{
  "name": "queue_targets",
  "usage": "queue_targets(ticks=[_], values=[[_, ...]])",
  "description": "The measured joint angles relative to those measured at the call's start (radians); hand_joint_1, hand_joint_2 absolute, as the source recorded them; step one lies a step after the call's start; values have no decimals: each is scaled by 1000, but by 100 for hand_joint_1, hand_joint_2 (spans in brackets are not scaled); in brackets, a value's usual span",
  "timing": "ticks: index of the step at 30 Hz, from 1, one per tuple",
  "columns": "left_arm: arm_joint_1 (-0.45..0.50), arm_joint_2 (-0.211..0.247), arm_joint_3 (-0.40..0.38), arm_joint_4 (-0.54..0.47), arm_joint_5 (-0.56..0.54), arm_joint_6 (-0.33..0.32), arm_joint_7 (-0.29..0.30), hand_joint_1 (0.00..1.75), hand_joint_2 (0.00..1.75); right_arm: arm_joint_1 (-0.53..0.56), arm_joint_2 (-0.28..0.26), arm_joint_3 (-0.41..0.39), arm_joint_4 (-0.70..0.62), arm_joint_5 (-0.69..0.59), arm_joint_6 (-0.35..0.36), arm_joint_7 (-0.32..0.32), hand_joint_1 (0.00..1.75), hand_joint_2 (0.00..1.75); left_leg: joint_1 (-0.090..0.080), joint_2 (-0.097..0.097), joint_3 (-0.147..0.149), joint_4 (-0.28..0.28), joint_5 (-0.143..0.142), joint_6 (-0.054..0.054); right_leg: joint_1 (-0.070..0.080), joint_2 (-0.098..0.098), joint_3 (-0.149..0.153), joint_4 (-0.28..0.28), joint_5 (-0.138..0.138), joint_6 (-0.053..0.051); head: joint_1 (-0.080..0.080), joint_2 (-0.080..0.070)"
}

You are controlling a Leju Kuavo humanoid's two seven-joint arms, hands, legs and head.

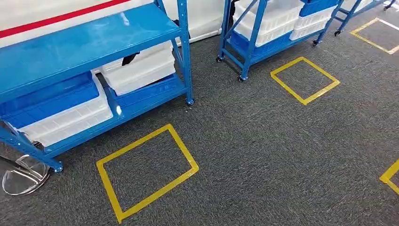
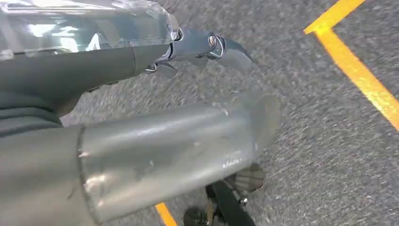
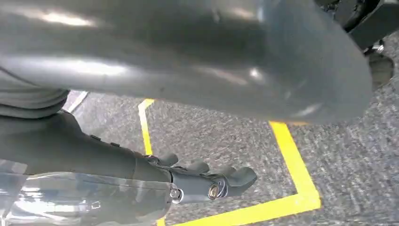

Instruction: Take the parts from the cabinet and place them on the table.

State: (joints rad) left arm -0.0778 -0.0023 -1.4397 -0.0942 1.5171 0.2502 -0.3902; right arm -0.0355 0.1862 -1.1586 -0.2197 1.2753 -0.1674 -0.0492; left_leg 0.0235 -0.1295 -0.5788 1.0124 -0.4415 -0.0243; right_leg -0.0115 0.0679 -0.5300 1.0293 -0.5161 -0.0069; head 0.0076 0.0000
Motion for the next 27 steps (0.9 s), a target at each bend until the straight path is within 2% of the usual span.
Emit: queue_targets(ticks=[1,2,3,4,5,6,7,8,9,10,11,12,13,16,17,18,19,20,21,22,23,24,25,26,27], values=[[4,0,-2,0,0,0,1,0,0,-2,0,-4,0,-5,6,-4,0,0,1,-12,-5,-4,4,-9,-2,-13,2,-6,5,-8,2,0],[6,1,-2,0,0,0,2,0,0,-2,0,-8,0,-9,13,-7,0,0,4,5,-6,9,-4,-10,-9,-34,4,-17,13,-19,0,0],[6,1,-3,0,0,-1,3,0,0,0,0,-11,0,-10,15,-8,0,0,-5,61,-21,39,-31,-10,-7,-43,4,-21,14,-25,-4,0],[2,1,-4,0,0,0,3,0,0,2,0,-16,0,-13,16,-11,0,0,-4,92,-51,101,-71,-11,-3,-59,3,-21,15,-32,-12,0],[-2,3,-5,0,0,0,3,0,0,3,0,-19,0,-13,16,-13,0,0,-4,110,-89,188,-117,-12,1,-77,1,-20,14,-34,-14,0],[-3,5,-5,0,1,0,2,0,0,4,0,-20,0,-13,16,-16,0,0,-4,115,-118,260,-147,-14,5,-94,-1,-20,14,-35,-13,0],[-3,5,-6,0,1,1,0,0,0,4,0,-22,0,-13,14,-18,0,0,-4,119,-133,306,-158,-15,7,-110,-2,-19,13,-36,-14,0],[0,6,-6,0,3,1,-2,0,0,3,0,-26,0,-13,12,-23,0,0,-4,122,-122,299,-145,-15,9,-125,-2,-18,13,-37,-14,0],[1,8,-7,0,6,3,-5,0,0,1,0,-27,0,-13,8,-31,0,0,-4,125,-91,250,-115,-13,10,-139,-2,-16,11,-37,-14,0],[1,10,-7,0,10,3,-8,0,0,0,0,-28,0,-14,6,-37,0,0,-4,134,-44,169,-78,-11,11,-151,0,-14,10,-36,-14,0],[-1,14,-7,0,12,3,-11,0,0,-2,0,-30,0,-14,5,-40,0,0,-6,157,16,68,-38,-5,12,-165,1,-11,7,-34,-14,0],[-4,16,-7,0,13,3,-13,0,0,-4,0,-33,0,-14,5,-42,0,0,-13,212,44,7,-47,3,15,-175,2,-9,5,-31,-14,0],[-9,20,-8,0,15,3,-16,0,0,-4,-1,-35,0,-15,1,-49,0,0,-20,203,43,2,-41,12,20,-186,2,-5,1,-24,-11,0],[-2,26,-8,0,19,8,-31,0,0,-16,-8,-43,0,-20,-11,-77,0,0,-24,172,35,1,-37,21,17,-210,9,-10,3,-12,-10,0],[-2,29,-8,1,19,10,-36,0,0,-18,-11,-45,0,-26,-14,-90,0,0,-13,160,44,-12,-28,29,21,-213,9,-7,-2,-6,-10,0],[-4,30,-9,1,20,11,-45,0,0,-17,-23,-48,-2,-30,-15,-103,0,0,-10,151,44,-17,-20,32,13,-147,3,14,-22,5,-7,0],[-9,32,-9,1,21,11,-50,0,0,-16,-25,-51,-2,-36,-13,-115,0,0,-9,142,38,-17,-17,38,9,-107,-21,65,-62,7,-5,0],[-16,35,-10,1,22,11,-55,0,0,-16,-32,-55,-1,-42,-11,-128,0,0,-9,129,33,-16,-13,42,4,-87,-57,141,-105,10,-4,0],[-20,38,-11,1,22,11,-60,0,0,-15,-39,-61,-2,-50,-9,-143,0,0,-9,117,29,-16,-11,43,2,-78,-91,213,-136,12,-5,0],[-21,39,-13,1,22,11,-64,0,0,-16,-45,-67,-2,-56,-4,-156,0,0,-9,103,26,-15,-9,42,0,-75,-116,266,-150,15,-4,0],[-21,42,-16,1,22,11,-65,0,0,-17,-53,-72,-2,-62,-3,-169,0,0,-9,88,25,-14,-8,40,-3,-74,-121,276,-138,17,-4,0],[-19,43,-19,1,22,11,-66,0,0,-18,-59,-76,-2,-67,1,-183,0,0,-7,72,25,-12,-7,38,-6,-73,-104,237,-101,18,-4,0],[-20,45,-22,1,22,11,-68,0,0,-19,-65,-78,-2,-69,3,-193,0,0,-4,55,25,-9,-6,35,-10,-64,-69,165,-52,20,-5,0],[-22,47,-25,1,22,11,-69,0,0,-20,-69,-80,-2,-71,5,-198,0,0,-2,41,24,-4,-8,30,-15,-41,-31,82,-7,21,-4,0],[-25,48,-28,1,22,11,-71,0,0,-18,-71,-84,-2,-71,5,-203,0,0,0,32,17,1,-10,24,-22,12,-6,19,8,22,-3,0]])
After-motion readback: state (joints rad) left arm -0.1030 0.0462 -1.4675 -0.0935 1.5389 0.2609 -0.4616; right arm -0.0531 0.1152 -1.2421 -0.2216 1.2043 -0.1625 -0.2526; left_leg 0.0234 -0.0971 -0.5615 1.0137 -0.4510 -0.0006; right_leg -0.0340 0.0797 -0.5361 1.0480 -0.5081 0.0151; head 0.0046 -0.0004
